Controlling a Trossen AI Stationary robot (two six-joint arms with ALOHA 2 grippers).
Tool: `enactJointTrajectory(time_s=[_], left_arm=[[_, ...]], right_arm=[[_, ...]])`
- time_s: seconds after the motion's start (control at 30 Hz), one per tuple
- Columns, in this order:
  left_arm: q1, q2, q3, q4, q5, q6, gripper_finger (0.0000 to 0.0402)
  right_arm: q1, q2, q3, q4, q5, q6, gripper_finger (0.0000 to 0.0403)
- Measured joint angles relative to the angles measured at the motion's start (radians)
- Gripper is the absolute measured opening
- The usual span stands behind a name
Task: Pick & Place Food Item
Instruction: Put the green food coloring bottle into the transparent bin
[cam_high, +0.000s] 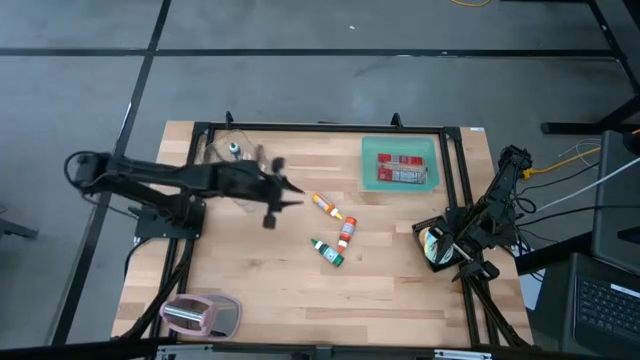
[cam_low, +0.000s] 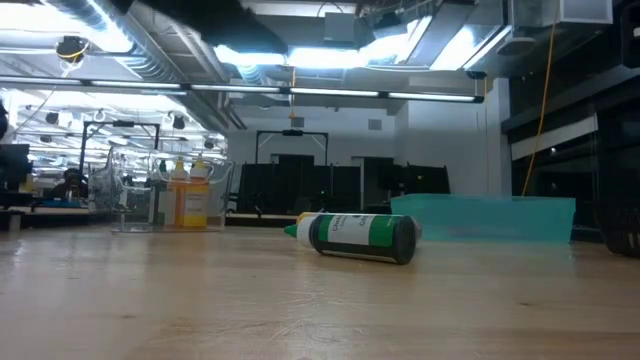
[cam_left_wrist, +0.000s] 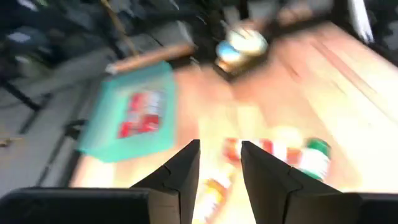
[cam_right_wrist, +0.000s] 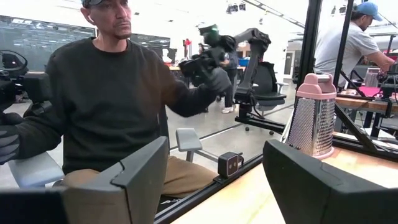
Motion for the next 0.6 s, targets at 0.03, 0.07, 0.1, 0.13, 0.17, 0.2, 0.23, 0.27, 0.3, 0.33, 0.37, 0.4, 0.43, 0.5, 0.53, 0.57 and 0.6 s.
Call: enactJointTrajectory(time_s=[0.03, 0.07, 0.1, 0.13, 0.17, 0.2, 0.23, 0.27, 0.3, 0.33, 0.37, 0.4, 0.43, 0.5, 0.53, 0.57, 0.6], left_arm=[[-0.022, 0.04, 0.052, -0.064, -0.002, 0.01, 0.0114], [-0.041, 0.079, 0.102, -0.119, 0.0, 0.018, 0.0114], [-0.061, 0.123, 0.156, -0.185, 0.002, 0.022, 0.0114], [-0.077, 0.168, 0.207, -0.264, 0.002, 0.022, 0.0114], [-0.092, 0.216, 0.254, -0.341, -0.001, 0.022, 0.0114], [-0.105, 0.269, 0.302, -0.417, -0.01, 0.022, 0.0114], [-0.117, 0.318, 0.344, -0.479, -0.024, 0.027, 0.0114], [-0.129, 0.363, 0.382, -0.528, -0.035, 0.032, 0.0114], [-0.141, 0.408, 0.418, -0.569, -0.043, 0.038, 0.0114], [-0.15, 0.448, 0.451, -0.6, -0.048, 0.043, 0.0114], [-0.157, 0.487, 0.48, -0.625, -0.048, 0.05, 0.0114], [-0.164, 0.526, 0.504, -0.652, -0.046, 0.059, 0.0114], [-0.17, 0.56, 0.525, -0.679, -0.034, 0.067, 0.0114], [-0.182, 0.615, 0.555, -0.699, -0.014, 0.075, 0.0114], [-0.187, 0.638, 0.565, -0.694, -0.001, 0.075, 0.0114], [-0.191, 0.653, 0.57, -0.688, 0.018, 0.075, 0.0114], [-0.197, 0.668, 0.57, -0.679, 0.033, 0.074, 0.0114]], right_arm=[[0.0, 0.0, 0.0, 0.0, 0.0, -0.001, 0.0259], [0.0, 0.0, 0.0, 0.0, 0.0, -0.002, 0.0259], [0.0, 0.0, 0.0, 0.0, 0.0, -0.002, 0.0259], [0.0, 0.0, 0.0, 0.0, 0.0, -0.002, 0.0259], [0.0, 0.0, 0.0, 0.0, 0.0, -0.002, 0.0259], [0.0, 0.0, 0.0, 0.0, 0.0, -0.002, 0.0259], [0.0, 0.0, 0.0, 0.0, 0.0, -0.001, 0.0259], [0.0, 0.0, 0.0, 0.0, -0.001, 0.001, 0.0259], [0.0, 0.0, 0.0, 0.0, -0.003, 0.001, 0.0259], [0.0, 0.0, 0.0, 0.0, -0.004, 0.001, 0.0259], [0.0, 0.0, 0.0, 0.0, -0.004, 0.001, 0.0259], [0.0, 0.0, 0.0, 0.0, -0.004, 0.002, 0.0259], [0.0, 0.0, 0.0, 0.0, -0.004, 0.002, 0.0259], [0.0, 0.0, 0.0, 0.0, -0.004, 0.002, 0.0259], [0.0, 0.0, 0.0, 0.0, -0.004, 0.002, 0.0259], [0.0, 0.0, 0.0, 0.0, -0.004, 0.002, 0.0259], [0.0, 0.0, 0.0, 0.0, -0.004, 0.004, 0.0259]])
